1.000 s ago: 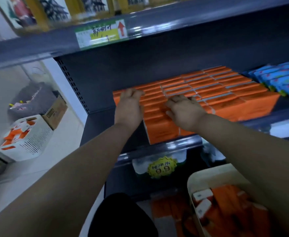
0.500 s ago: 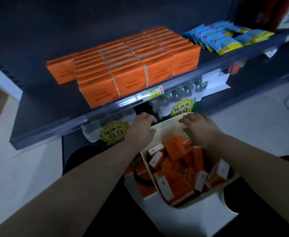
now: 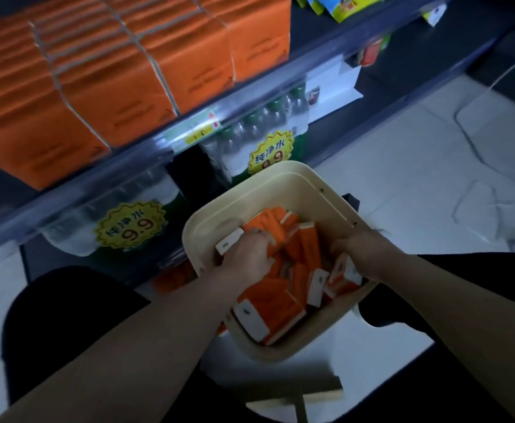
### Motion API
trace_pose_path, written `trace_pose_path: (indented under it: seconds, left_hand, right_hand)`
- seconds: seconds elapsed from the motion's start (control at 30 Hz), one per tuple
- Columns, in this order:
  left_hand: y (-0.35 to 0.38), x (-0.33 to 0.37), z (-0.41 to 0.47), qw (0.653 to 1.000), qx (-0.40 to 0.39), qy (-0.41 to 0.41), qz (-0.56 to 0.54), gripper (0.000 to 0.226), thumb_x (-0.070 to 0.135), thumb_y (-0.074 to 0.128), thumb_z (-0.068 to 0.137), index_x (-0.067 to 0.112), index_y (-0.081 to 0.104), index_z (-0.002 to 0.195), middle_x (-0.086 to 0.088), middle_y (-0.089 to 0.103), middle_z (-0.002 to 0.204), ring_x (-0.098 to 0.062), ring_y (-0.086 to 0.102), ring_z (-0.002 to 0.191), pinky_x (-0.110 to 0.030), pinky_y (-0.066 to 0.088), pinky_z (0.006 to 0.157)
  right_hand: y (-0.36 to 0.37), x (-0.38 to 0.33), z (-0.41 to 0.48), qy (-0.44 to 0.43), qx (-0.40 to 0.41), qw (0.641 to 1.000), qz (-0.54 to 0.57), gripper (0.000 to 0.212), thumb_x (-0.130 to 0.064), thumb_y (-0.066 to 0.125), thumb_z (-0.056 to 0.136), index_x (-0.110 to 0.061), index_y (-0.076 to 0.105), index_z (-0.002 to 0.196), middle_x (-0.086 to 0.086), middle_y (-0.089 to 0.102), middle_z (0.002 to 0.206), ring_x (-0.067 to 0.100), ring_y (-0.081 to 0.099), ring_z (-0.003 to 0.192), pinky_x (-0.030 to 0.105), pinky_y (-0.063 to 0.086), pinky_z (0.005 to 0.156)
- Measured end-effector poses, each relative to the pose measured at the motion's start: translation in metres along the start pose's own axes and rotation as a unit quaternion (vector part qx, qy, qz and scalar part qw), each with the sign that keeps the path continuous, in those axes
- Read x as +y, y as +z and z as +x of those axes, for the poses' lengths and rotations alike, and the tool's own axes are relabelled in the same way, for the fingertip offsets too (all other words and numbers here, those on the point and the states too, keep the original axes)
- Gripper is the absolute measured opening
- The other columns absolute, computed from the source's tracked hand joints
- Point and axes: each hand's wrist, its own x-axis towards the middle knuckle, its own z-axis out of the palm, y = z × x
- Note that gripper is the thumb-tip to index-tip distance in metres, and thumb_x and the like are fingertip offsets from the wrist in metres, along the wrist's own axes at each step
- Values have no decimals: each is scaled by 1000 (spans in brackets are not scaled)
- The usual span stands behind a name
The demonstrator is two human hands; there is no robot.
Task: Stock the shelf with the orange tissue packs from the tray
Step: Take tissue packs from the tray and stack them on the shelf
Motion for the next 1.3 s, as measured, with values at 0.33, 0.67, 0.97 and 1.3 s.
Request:
trace_pose_path:
  seconds: [0.33,0.67,0.97,1.3]
  left_hand:
    - [18,20,5,998,11,20,-54,31,23,69,84,22,61,114,-1,56,123,-17,52,117,-32,42,100]
    - [-7,5,-9,999,-23,32,6,30,31,72,80,16,58,102,-4,60,94,-21,55,83,-38,48,70]
    - [-48,-55,-27,993,16,-100,-64,34,23,64,82,15,51,112,1,57,97,-24,58,93,-29,41,67]
    - [-35,-52,-18,982,13,-116,-145,39,23,62,85,19,49,122,2,56,100,-17,53,89,-26,35,58]
  right_hand:
    - [8,9,8,-26,-7,986,-165,29,-29,46,94,-32,59,119,-8,56,128,17,42,129,38,21,111]
    - [-25,-54,26,-48,66,962,260,72,-39,79,72,-22,40,129,2,63,115,21,61,103,33,47,81]
    - [-6,-28,50,133,23,988,81,32,-20,47,94,-14,44,125,13,57,119,30,59,104,42,50,88]
    - [30,-47,102,180,-3,946,271,58,-46,45,88,-28,30,141,20,37,138,40,46,120,49,40,101]
